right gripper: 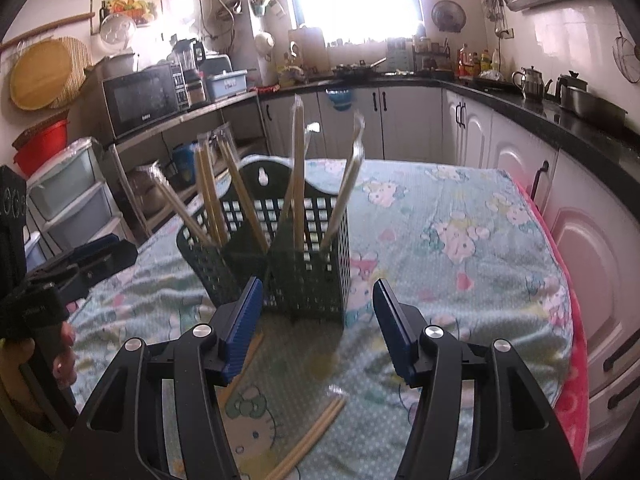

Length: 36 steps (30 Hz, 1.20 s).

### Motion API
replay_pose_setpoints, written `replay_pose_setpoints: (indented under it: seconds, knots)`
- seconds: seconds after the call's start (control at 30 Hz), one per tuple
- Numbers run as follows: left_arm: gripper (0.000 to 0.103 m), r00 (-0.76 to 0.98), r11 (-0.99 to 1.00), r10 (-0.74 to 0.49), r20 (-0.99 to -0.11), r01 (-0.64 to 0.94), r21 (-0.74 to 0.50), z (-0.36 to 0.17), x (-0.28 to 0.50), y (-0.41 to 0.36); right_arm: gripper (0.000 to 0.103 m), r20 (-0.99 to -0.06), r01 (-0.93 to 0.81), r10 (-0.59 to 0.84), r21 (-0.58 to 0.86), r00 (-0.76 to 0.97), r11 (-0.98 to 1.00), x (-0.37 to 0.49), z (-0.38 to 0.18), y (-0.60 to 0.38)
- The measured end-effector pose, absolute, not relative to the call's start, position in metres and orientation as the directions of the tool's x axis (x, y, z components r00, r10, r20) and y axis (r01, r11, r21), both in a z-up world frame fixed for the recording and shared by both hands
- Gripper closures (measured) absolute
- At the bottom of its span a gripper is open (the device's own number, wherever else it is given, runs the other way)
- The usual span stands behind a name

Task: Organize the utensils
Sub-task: 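Withdraw both open tools from the caddy and lower them toward the loose chopsticks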

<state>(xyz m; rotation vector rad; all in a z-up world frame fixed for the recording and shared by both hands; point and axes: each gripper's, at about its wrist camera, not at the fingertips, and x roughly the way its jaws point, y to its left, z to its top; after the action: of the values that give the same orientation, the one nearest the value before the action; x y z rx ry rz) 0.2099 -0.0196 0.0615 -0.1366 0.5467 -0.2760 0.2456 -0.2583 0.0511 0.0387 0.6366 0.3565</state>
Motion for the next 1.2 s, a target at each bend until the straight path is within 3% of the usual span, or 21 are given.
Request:
replay_pose_setpoints:
  seconds: [0.7, 0.9, 0.97, 1.13, 1.2]
  knots:
    - [0.012, 0.740, 0.953, -0.302, -0.601, 0.234, -0.191, 0.012, 0.200, -0.034, 0.048, -0.719, -0.322, 0.329, 0.154, 0.612, 0.934, 0.236, -0.022, -0.253]
    - [0.012, 0.686, 0.947, -0.321, -0.653, 0.247, -0.206, -0.008, 0.207, -0.042, 0.057, -0.751, -0.325, 0.340, 0.175, 0.567, 0.929, 0.244, -0.038, -0.254]
    - [0.017, 0.662, 0.942, -0.335, -0.670, 0.258, -0.216, -0.015, 0.211, -0.047, 0.060, -0.765, -0.319, 0.345, 0.191, 0.544, 0.928, 0.248, -0.045, -0.254]
    - [0.045, 0.585, 0.924, -0.380, -0.716, 0.274, -0.267, -0.035, 0.222, -0.058, 0.062, -0.778, -0.304, 0.368, 0.237, 0.509, 0.923, 0.255, -0.059, -0.257]
    - [0.051, 0.557, 0.919, -0.390, -0.733, 0.280, -0.276, -0.042, 0.228, -0.064, 0.065, -0.778, -0.307, 0.365, 0.231, 0.512, 0.923, 0.256, -0.059, -0.256]
